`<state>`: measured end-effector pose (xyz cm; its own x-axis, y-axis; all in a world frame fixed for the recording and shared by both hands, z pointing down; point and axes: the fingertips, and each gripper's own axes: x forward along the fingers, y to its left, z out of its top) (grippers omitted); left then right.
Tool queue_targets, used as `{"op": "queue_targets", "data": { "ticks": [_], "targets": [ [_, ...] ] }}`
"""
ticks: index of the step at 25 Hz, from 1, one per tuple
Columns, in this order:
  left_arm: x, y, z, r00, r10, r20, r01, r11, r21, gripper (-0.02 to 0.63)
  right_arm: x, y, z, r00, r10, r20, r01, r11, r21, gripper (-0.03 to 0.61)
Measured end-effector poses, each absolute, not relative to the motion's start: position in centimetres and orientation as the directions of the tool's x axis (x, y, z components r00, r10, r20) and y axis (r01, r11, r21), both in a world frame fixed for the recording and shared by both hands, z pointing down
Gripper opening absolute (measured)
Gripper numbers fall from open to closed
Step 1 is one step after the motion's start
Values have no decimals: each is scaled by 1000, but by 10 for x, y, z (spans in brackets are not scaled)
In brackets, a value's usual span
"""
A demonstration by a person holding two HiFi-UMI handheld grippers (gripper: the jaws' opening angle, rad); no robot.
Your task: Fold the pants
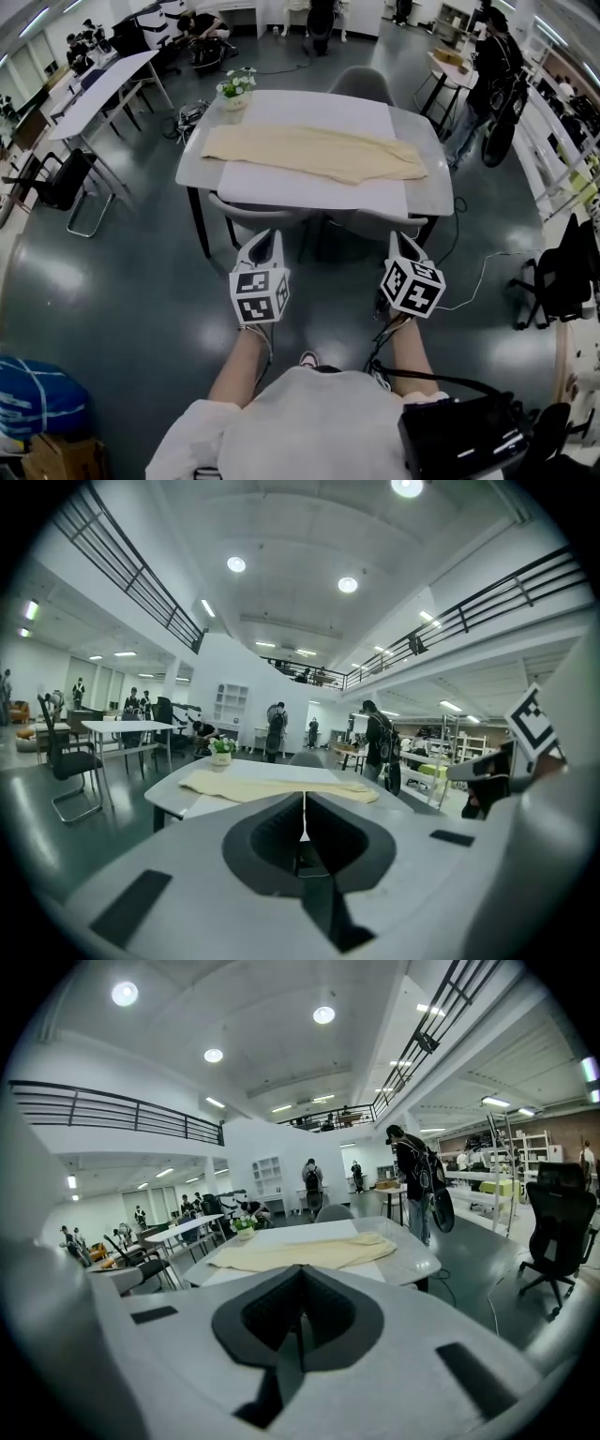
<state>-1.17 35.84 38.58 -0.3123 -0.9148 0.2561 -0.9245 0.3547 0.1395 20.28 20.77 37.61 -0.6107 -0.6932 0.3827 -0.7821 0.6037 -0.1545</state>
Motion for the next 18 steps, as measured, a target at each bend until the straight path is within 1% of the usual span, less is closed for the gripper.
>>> {"op": "queue_targets", "data": {
  "ticks": [8,14,18],
  "targets": [
    [-26,292,390,-298,-912,282,-937,336,97,11,182,136,390,-619,-674,403,-778,596,-199,-8],
    [-36,251,407,-269,-913,306,-945,312,97,11,161,107,411,-613,-659,436,-778,600,-187,-8],
    [-53,211,406,-238,-928,288,-954,279,110,11,141,80,415,-605,-662,441,-781,601,-168,-8]
  ]
}}
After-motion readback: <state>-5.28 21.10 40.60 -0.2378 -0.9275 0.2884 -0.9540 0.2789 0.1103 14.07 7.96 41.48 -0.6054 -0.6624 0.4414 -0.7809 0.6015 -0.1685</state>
